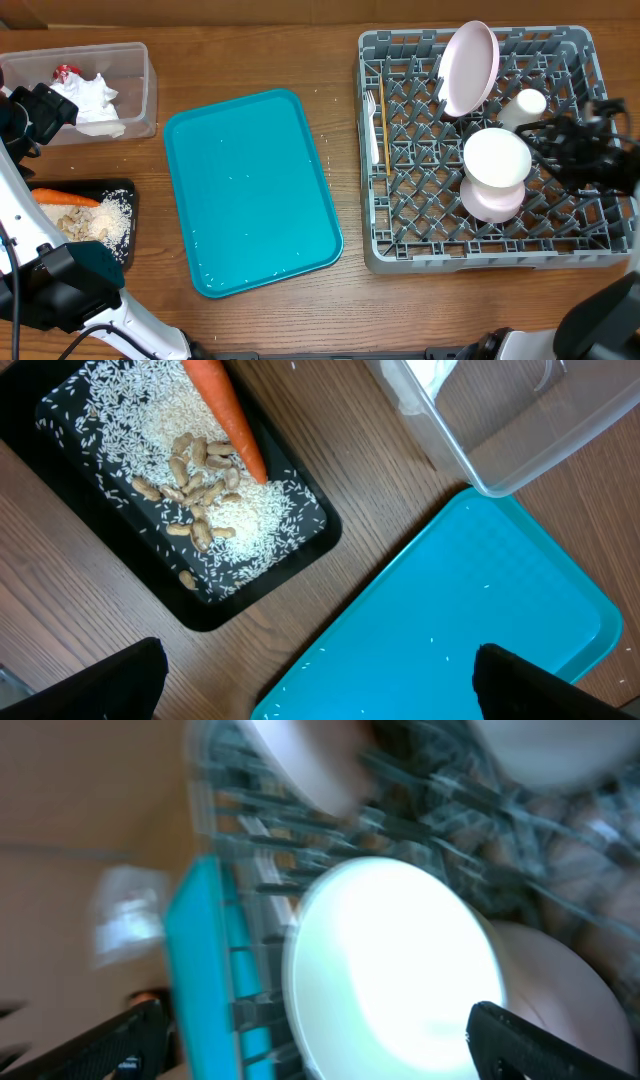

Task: Sort waste into correct bins and load items into the dishwasher rack

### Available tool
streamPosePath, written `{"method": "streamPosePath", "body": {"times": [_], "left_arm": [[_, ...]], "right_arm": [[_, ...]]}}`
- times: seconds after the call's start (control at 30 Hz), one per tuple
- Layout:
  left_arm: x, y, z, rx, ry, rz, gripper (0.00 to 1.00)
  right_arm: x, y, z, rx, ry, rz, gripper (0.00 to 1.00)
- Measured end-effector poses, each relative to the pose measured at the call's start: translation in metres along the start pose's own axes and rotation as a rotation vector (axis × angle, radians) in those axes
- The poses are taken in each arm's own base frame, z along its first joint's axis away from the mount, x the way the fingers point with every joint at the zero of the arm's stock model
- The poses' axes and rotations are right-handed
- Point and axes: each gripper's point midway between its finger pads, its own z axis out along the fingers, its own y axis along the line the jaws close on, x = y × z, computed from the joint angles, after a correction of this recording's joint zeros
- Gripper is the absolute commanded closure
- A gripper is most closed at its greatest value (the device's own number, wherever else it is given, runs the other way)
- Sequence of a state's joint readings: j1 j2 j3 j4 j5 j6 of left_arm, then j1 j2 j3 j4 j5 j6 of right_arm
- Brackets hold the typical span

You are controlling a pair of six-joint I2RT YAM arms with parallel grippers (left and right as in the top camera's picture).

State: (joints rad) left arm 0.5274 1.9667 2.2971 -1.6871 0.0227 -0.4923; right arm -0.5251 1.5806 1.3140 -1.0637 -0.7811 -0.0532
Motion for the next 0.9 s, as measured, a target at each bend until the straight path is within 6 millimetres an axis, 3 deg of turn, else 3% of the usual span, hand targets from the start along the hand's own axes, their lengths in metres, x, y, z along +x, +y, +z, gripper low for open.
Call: {"method": "streamPosePath", "body": {"times": [0.17, 0.37, 0.6, 0.9], "left_arm": [[0.0, 0.0, 0.0, 0.0, 0.0, 0.0, 0.0], [0.0, 0.0, 0.0, 0.0, 0.0, 0.0, 0.0], [0.0, 0.0, 0.0, 0.0, 0.0, 0.0, 0.0], [0.0, 0.0, 0.0, 0.0, 0.0, 0.0, 0.0]], "right_arm": [[0.016, -0.022, 0.023, 0.355, 0.046, 0.099, 0.04], [0.02, -0.042, 0.021, 0.62, -0.011, 0.174, 0.07], [0.022, -0.055, 0.009, 0.721, -0.03, 0.21, 0.07], [0.004, -0.044, -0.02, 0.792, -0.105, 0.223, 0.09]]}}
